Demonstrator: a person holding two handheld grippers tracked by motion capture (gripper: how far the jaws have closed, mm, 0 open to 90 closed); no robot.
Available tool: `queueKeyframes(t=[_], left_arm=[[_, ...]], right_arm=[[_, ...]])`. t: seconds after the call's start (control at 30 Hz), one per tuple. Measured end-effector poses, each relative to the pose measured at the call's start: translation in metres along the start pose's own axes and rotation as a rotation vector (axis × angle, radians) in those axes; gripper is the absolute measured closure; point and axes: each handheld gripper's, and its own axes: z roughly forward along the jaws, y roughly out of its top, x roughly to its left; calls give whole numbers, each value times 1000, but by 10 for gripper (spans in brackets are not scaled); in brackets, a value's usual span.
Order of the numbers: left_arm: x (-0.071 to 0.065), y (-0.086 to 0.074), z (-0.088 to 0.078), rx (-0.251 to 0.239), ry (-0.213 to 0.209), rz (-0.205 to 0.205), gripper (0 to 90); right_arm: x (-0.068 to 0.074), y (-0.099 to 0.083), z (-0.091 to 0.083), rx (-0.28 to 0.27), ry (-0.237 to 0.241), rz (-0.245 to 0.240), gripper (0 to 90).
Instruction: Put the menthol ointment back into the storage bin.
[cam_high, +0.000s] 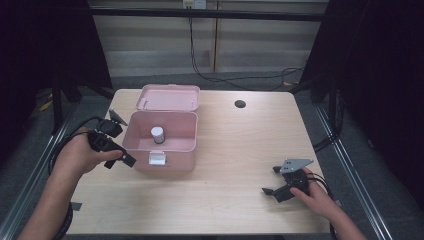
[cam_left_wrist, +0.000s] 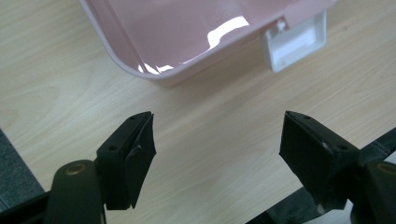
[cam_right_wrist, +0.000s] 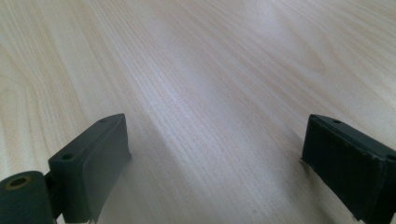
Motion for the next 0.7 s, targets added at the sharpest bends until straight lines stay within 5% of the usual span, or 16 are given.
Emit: queueKeyframes(t=[0.7], left_arm=[[4, -41, 63, -2, -49, -8, 256]], right_arm=[[0, 0, 0, 0, 0, 0, 67]])
